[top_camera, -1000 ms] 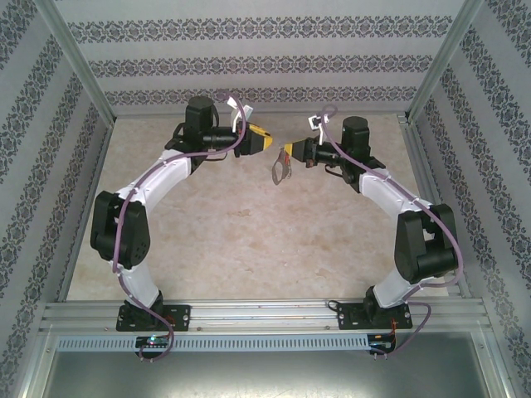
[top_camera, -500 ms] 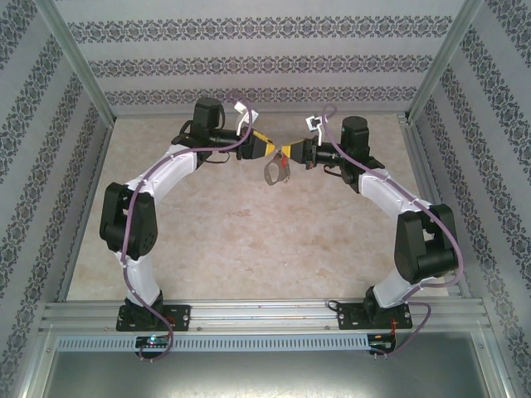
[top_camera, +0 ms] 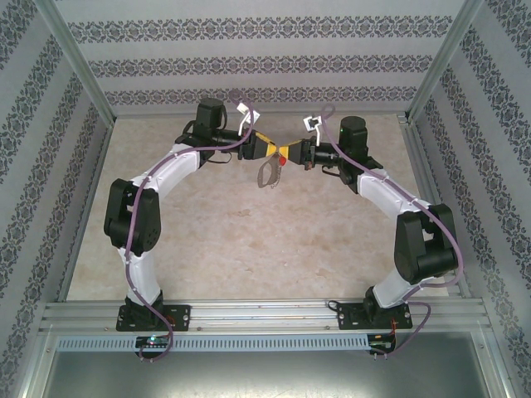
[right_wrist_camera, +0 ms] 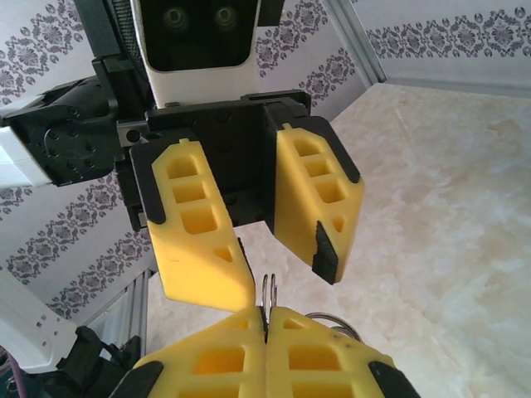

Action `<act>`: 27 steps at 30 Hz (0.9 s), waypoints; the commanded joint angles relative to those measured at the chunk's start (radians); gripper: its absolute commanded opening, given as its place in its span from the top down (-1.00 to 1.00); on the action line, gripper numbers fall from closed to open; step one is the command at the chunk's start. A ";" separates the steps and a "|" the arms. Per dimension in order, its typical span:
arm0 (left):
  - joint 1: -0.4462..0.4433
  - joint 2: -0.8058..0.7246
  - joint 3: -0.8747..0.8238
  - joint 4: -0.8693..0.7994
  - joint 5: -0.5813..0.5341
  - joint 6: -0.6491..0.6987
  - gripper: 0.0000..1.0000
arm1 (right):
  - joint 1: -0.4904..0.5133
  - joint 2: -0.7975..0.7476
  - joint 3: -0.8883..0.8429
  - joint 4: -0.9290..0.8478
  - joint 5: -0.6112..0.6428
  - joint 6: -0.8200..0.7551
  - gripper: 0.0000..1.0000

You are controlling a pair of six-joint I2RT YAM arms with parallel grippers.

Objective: Put the keys on the keyring

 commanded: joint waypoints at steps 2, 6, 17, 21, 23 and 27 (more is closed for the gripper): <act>0.000 0.011 0.023 0.090 0.044 -0.040 0.26 | 0.011 0.009 0.024 0.049 -0.042 0.005 1.00; -0.004 0.015 0.027 0.100 0.056 -0.050 0.29 | 0.013 0.010 0.023 0.048 -0.037 0.004 1.00; -0.012 0.018 0.009 0.096 0.075 -0.046 0.33 | 0.007 0.009 0.017 0.052 -0.030 0.003 1.00; -0.014 0.019 0.006 0.090 0.080 -0.043 0.35 | 0.006 0.007 0.017 0.053 -0.026 0.003 1.00; -0.017 0.021 0.007 0.090 0.081 -0.041 0.39 | 0.004 0.008 0.016 0.052 -0.027 0.003 1.00; -0.022 0.027 0.008 0.083 0.085 -0.035 0.46 | 0.003 0.006 0.013 0.052 -0.025 0.003 1.00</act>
